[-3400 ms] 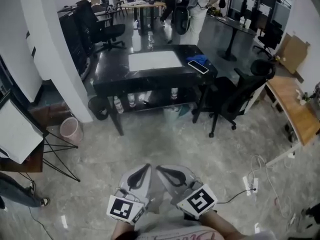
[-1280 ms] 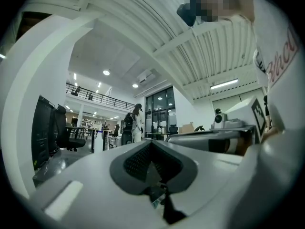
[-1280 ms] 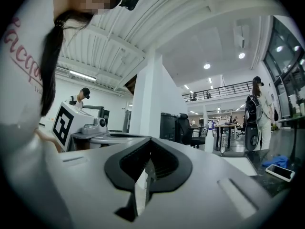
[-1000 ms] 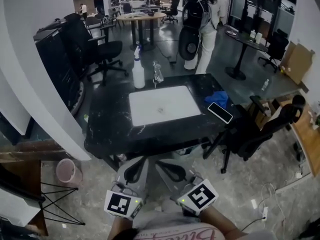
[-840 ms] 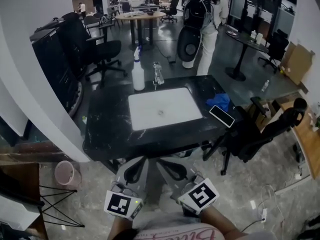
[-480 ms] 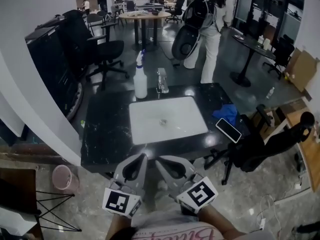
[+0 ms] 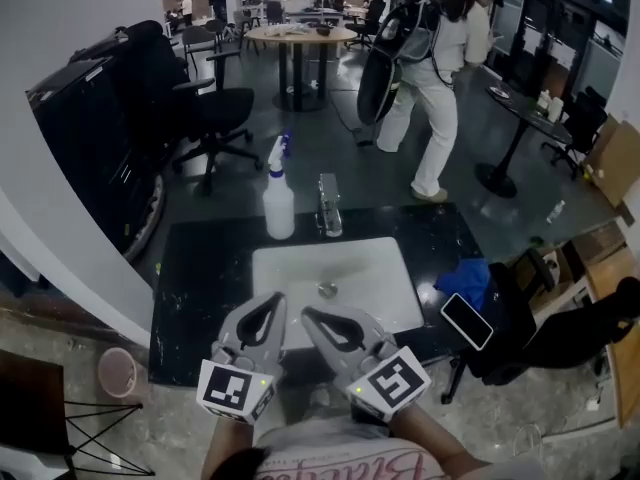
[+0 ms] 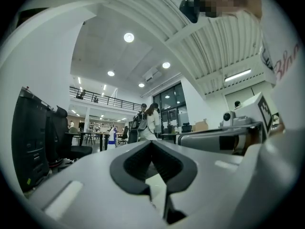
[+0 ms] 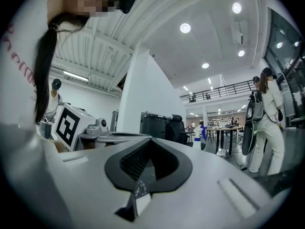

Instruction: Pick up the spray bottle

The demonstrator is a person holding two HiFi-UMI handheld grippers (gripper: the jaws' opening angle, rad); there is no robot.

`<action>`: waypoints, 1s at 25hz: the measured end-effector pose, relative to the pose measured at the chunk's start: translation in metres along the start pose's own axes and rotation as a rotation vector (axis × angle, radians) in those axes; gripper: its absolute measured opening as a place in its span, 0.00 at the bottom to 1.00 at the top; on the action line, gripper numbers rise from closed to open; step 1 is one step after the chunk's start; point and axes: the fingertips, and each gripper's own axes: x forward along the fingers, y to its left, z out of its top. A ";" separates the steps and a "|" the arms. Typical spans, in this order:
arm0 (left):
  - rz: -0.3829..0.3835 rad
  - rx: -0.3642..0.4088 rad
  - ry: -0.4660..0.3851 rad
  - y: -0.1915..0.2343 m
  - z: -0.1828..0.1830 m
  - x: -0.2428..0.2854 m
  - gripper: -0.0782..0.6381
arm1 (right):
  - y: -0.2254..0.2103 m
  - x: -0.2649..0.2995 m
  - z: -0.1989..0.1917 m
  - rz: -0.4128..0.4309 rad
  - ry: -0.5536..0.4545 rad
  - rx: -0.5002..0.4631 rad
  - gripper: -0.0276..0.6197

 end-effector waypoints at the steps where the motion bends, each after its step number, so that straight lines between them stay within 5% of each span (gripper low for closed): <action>1: 0.004 0.013 0.004 0.005 -0.001 0.009 0.11 | -0.008 0.005 0.002 0.005 -0.004 -0.004 0.05; 12: 0.060 0.054 -0.048 0.064 0.011 0.087 0.11 | -0.074 0.050 0.001 -0.026 -0.012 0.012 0.05; 14: 0.061 0.082 -0.050 0.079 0.013 0.104 0.21 | -0.082 0.056 0.003 -0.036 -0.021 0.020 0.05; 25: 0.180 0.105 0.097 0.166 -0.003 0.200 0.29 | -0.108 0.073 -0.016 -0.065 0.019 0.071 0.05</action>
